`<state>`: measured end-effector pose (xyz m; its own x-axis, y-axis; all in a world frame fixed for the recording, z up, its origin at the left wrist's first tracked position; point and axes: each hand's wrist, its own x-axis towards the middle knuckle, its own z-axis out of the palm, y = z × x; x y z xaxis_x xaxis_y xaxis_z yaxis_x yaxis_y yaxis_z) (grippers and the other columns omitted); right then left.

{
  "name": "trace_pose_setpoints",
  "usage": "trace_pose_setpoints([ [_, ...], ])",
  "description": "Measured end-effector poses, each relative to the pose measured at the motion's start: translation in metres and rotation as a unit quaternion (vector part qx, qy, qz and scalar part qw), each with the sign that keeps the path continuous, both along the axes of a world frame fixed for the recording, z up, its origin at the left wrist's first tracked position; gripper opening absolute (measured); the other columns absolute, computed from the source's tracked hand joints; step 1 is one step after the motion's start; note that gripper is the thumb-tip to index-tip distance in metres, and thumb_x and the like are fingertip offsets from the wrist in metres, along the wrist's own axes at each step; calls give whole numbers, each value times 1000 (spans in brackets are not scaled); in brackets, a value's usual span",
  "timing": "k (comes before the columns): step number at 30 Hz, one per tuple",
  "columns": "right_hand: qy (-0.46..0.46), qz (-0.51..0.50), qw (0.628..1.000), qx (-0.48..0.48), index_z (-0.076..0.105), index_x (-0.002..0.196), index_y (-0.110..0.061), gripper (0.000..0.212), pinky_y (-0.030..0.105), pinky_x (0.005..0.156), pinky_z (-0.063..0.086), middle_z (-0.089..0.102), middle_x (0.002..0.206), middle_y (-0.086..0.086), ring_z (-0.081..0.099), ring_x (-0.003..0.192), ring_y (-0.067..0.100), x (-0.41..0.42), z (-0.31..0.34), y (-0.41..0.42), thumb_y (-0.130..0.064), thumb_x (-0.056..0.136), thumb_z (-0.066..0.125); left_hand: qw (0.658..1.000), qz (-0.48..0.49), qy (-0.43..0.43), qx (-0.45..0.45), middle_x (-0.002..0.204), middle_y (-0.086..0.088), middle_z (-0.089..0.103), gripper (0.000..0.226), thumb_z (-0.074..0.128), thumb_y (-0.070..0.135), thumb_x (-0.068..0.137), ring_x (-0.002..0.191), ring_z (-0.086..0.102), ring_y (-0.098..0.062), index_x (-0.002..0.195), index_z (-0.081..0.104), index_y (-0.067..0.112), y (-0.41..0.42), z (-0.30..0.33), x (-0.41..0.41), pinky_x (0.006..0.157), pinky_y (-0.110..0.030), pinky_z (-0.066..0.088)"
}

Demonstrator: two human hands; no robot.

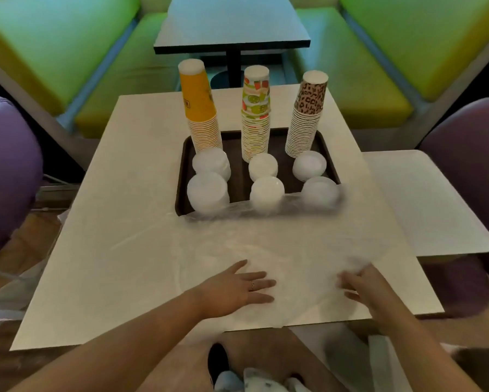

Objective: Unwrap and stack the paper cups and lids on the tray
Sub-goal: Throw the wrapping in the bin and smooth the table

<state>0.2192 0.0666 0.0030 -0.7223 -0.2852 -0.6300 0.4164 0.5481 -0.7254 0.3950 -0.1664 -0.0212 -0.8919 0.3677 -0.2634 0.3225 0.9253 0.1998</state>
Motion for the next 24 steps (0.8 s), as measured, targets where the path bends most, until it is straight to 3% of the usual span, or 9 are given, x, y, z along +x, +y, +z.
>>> trace_pose_setpoints([
  [2, 44, -88, 995, -3, 32, 140, -11, 56, 44, 94, 45, 54, 122, 19, 56, 101, 27, -2, 0, 1, -3, 90, 56, 999, 11, -36, -17, 159, 4, 9, 60, 9, 17, 92, 147, 8, -21, 148, 27, 27, 0, -2, 3, 118, -48, -1],
  [5, 296, -164, 941, -11, 29, 142, -16, 61, 40, 96, 42, 41, 132, 14, 47, 111, 23, 1, 15, -7, -6, 90, 58, 999, 37, -13, 10, 158, 3, 13, 48, 20, 33, 101, 146, 12, -19, 148, 25, 26, 1, -10, 9, 118, -48, 8],
  [7, 443, -99, 890, -44, 36, 137, -13, 54, 31, 93, 41, 39, 131, 12, 44, 112, 18, 7, 29, -20, -5, 89, 58, 994, 72, 73, 25, 154, 1, 28, 49, 21, 45, 101, 142, 25, -18, 146, 29, 26, -2, -16, 13, 115, -46, 16],
  [9, 505, 16, 860, -76, 44, 132, -12, 46, 26, 94, 40, 40, 129, 8, 44, 113, 14, 13, 34, -41, -6, 89, 59, 967, 163, 188, 49, 145, 1, 45, 46, 23, 46, 101, 135, 39, -16, 141, 36, 26, -13, -14, 13, 110, -45, 28],
  [14, 488, 305, 815, -69, 45, 132, -27, 45, 44, 105, 39, 41, 139, -3, 38, 128, 13, 51, 7, -101, -25, 90, 61, 781, 498, 357, 124, 130, -8, 55, 42, 47, 25, 93, 118, 50, -21, 133, 48, 11, -78, 7, 27, 99, -40, 41],
  [18, 412, 503, 759, 40, 9, 146, -43, 64, 42, 116, 3, -13, 157, -11, -15, 143, 13, 80, -22, -132, -54, 93, 43, 537, 782, 291, 124, 145, -19, 35, 67, 65, 23, 87, 130, 37, -37, 142, 31, 3, -134, 7, 66, 104, -48, 34],
  [19, 411, 531, 737, 73, 0, 146, -44, 68, 41, 115, -4, -26, 151, -13, -26, 139, 12, 84, -28, -137, -58, 93, 40, 519, 812, 243, 115, 150, -19, 27, 77, 67, 30, 85, 135, 30, -39, 144, 26, 3, -144, 5, 77, 105, -50, 31],
  [22, 394, 568, 709, 139, -15, 144, -44, 74, 40, 112, -11, -42, 142, -11, -35, 135, 17, 88, -39, -149, -62, 92, 34, 615, 774, 122, 87, 158, -9, 9, 93, 68, 54, 77, 145, 9, -30, 148, 20, 18, -159, -5, 100, 111, -53, 21],
  [24, 377, 576, 705, 170, -22, 141, -44, 74, 42, 113, -10, -44, 142, -10, -34, 137, 19, 88, -46, -153, -68, 90, 27, 666, 739, 74, 68, 157, -6, 14, 80, 68, 58, 74, 144, 8, -29, 140, 35, 28, -162, -15, 106, 110, -54, 21],
])
